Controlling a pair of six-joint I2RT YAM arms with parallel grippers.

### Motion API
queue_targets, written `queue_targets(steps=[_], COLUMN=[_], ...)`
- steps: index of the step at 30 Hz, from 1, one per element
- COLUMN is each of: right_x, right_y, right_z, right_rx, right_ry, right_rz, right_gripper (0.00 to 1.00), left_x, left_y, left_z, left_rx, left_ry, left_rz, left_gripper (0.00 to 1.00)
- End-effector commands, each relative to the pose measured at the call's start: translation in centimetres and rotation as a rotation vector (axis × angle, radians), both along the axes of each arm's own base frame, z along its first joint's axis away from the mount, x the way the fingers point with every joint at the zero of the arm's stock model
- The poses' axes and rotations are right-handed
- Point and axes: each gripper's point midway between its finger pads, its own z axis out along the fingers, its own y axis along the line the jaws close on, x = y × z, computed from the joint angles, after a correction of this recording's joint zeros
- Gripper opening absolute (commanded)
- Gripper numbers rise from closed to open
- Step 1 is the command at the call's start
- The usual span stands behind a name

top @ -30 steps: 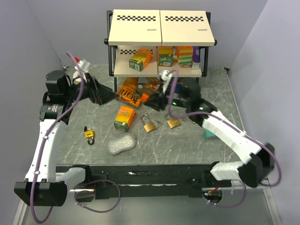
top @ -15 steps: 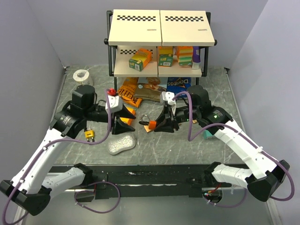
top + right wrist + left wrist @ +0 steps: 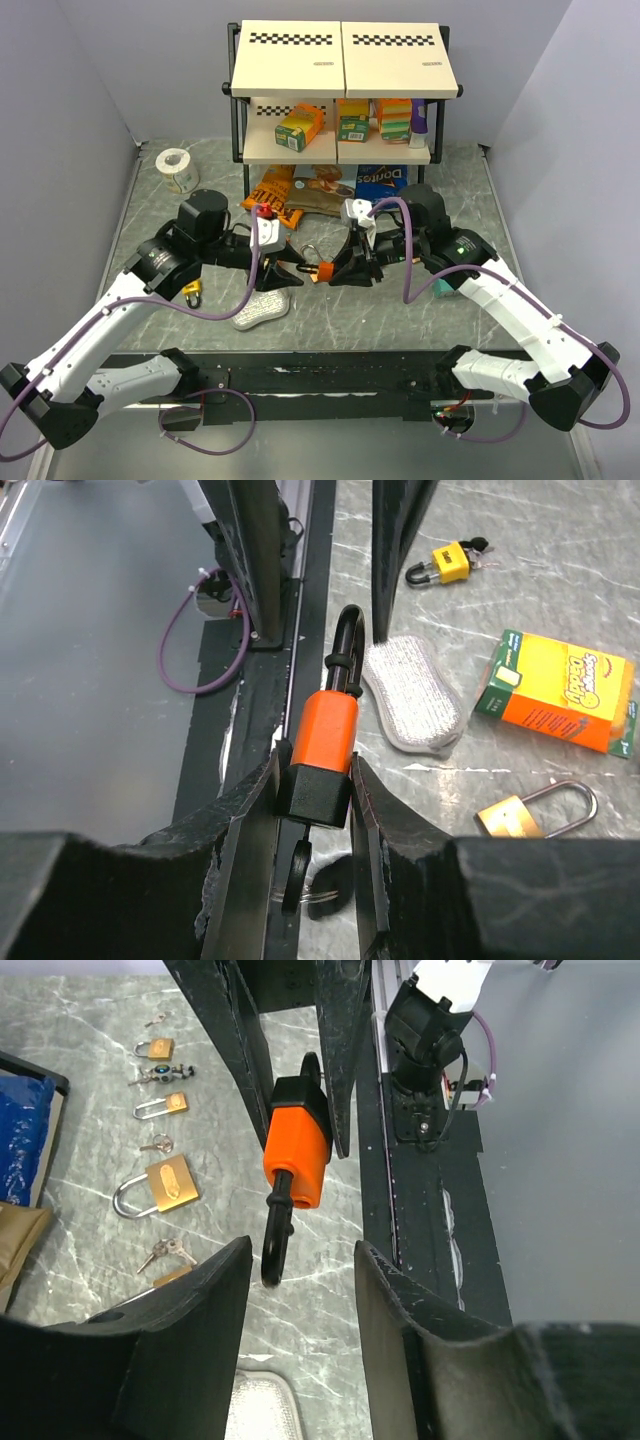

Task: Lock with the key
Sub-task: Lock the lock.

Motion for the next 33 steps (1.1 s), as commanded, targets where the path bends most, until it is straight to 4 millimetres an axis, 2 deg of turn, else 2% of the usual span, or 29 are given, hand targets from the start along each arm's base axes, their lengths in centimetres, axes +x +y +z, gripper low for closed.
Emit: queue_targets(steps=[1,5,9,14,20,26,33], right_x=[-1.1,-1.2,-1.1,-1.0,-0.9,-0.5,-0.2], right_y=[0.3,0.2,0.2,0.2,0.2,0.4,1.0], right_z=[3.7,3.5,3.6,3.5,3.6,3.4,3.2], right_rx=[0.100,0.096,0.105,0.106,0.110,0.105,0.108], right_ry=[-0.098,-0.094,-0.107,-0.113,-0.131,-0.166,-0.225], right_rz=[0.060,0.058,0.050,0.052,0.051,0.040,0.042], right_gripper=[0.00,0.00,0.00,0.00,0.00,0.00,0.00], left_x=[0.4,0.3,0.0,-0.5,-0.9,-1.3,-1.9], left_y=[-0.7,-0.6,-0.5,-0.5,-0.7,-0.9,-1.4], left_z=[0.0,-0.6,-0.9,-1.3,-1.3,-0.9,0.2], left_rx=[-0.007,0.004,0.017,0.031,0.034,0.025,-0.008], left_ry=[-0.026,-0.022,-0.013,0.012,0.040,0.067,0.116], left_rz=[0.008,0.004,-0.011,-0.038,-0.063,-0.084,-0.112], left_gripper=[0.49,0.42,0.28,0.25,0.17,0.01,0.01])
